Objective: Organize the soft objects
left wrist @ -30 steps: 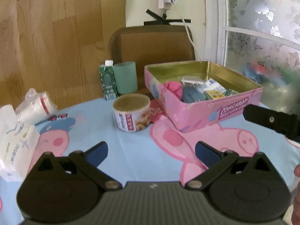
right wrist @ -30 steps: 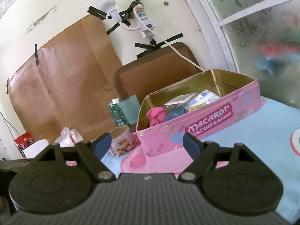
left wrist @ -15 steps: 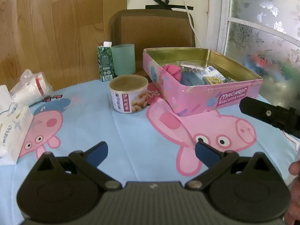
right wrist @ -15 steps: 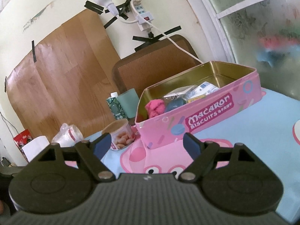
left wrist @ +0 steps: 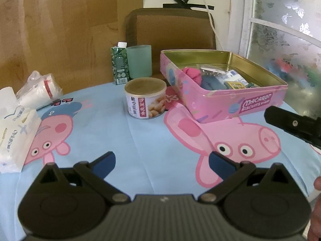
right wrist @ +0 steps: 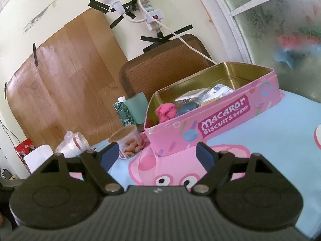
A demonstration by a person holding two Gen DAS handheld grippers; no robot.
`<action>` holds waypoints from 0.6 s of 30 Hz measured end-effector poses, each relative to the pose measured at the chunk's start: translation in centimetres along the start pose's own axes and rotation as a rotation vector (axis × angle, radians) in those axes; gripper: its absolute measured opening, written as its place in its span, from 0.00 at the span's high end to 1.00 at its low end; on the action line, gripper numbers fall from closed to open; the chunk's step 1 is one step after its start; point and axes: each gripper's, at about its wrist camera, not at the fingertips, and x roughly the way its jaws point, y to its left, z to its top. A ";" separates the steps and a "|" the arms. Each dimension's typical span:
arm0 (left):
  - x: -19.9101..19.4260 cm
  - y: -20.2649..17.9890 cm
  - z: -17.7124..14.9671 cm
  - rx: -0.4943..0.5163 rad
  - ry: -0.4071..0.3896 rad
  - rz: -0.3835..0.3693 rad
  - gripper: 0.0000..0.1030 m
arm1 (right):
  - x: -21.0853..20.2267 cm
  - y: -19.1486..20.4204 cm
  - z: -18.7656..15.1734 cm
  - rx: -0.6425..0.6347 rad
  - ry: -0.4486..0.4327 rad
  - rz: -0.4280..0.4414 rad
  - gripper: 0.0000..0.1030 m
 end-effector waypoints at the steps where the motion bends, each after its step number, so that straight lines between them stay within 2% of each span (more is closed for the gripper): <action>1: 0.0 0.1 0.0 -0.004 0.000 0.006 0.00 | 0.0 0.0 0.0 0.000 0.000 0.000 0.17; 18: -0.1 1.1 0.0 -0.042 -0.002 0.080 0.00 | -0.2 -0.1 -0.1 0.006 0.003 -0.001 0.17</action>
